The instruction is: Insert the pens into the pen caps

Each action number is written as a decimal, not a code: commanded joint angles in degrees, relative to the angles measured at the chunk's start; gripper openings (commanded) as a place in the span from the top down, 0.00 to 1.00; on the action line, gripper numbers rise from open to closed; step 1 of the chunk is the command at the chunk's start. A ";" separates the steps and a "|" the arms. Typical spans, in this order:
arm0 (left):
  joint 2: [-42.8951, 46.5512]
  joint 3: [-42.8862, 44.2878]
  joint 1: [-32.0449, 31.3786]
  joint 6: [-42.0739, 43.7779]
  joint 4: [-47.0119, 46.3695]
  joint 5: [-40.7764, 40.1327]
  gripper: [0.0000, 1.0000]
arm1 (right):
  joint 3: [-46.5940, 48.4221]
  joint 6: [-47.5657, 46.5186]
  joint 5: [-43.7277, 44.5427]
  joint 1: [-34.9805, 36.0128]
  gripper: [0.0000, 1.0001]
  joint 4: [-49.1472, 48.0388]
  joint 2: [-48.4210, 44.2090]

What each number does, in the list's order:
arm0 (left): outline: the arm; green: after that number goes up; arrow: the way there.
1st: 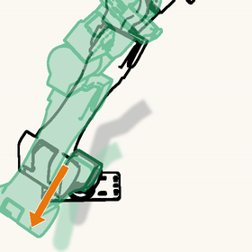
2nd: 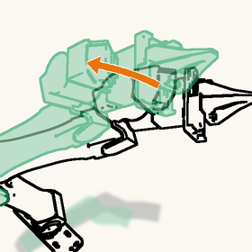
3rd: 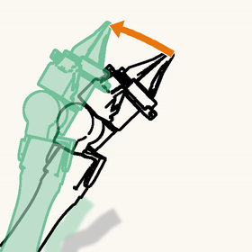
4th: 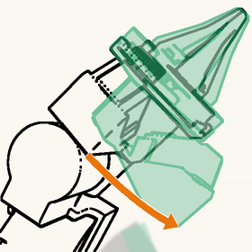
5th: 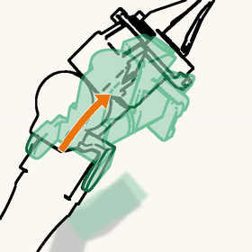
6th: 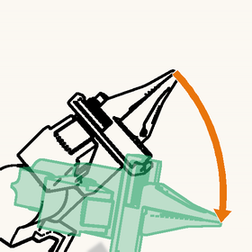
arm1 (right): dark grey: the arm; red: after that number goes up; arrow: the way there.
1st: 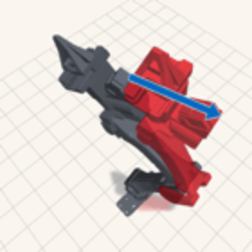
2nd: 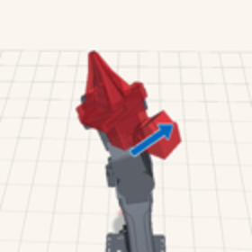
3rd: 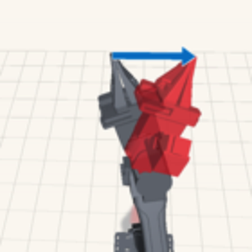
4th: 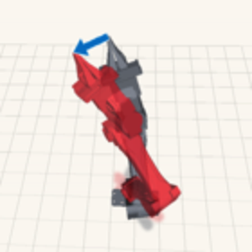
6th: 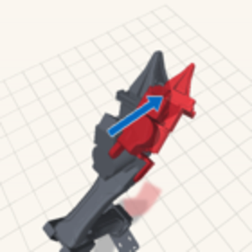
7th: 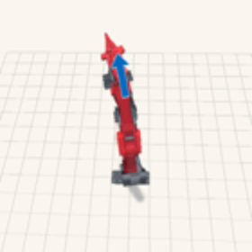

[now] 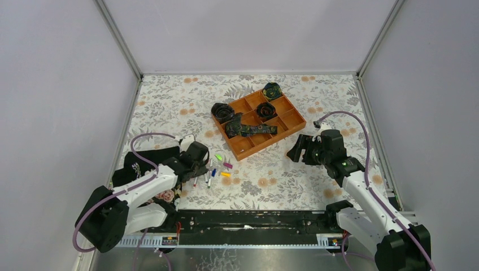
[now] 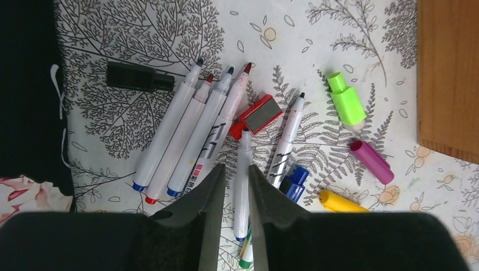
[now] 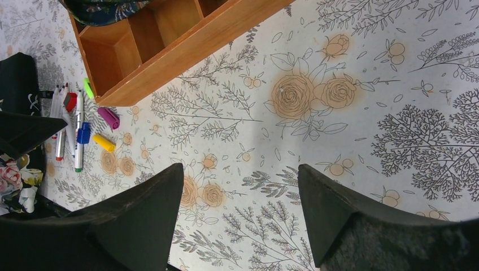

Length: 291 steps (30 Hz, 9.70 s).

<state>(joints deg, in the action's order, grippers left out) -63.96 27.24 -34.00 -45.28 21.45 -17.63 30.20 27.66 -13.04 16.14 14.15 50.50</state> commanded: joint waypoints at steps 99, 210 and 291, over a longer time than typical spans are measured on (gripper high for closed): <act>16.42 -1.87 -6.60 10.97 -27.41 45.13 0.64 | 17.74 20.82 -5.77 30.88 1.00 -21.04 15.68; 19.74 14.24 29.92 30.25 -3.00 20.84 1.00 | 76.81 1.88 32.24 43.84 0.55 14.41 86.36; 10.17 5.80 14.29 8.10 -58.63 74.49 1.00 | 28.10 14.79 -1.63 31.31 1.00 -53.38 22.26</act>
<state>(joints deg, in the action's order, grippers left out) -54.63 33.63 -19.46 -36.73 -33.87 56.38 56.16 41.91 -14.15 46.52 -34.46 73.25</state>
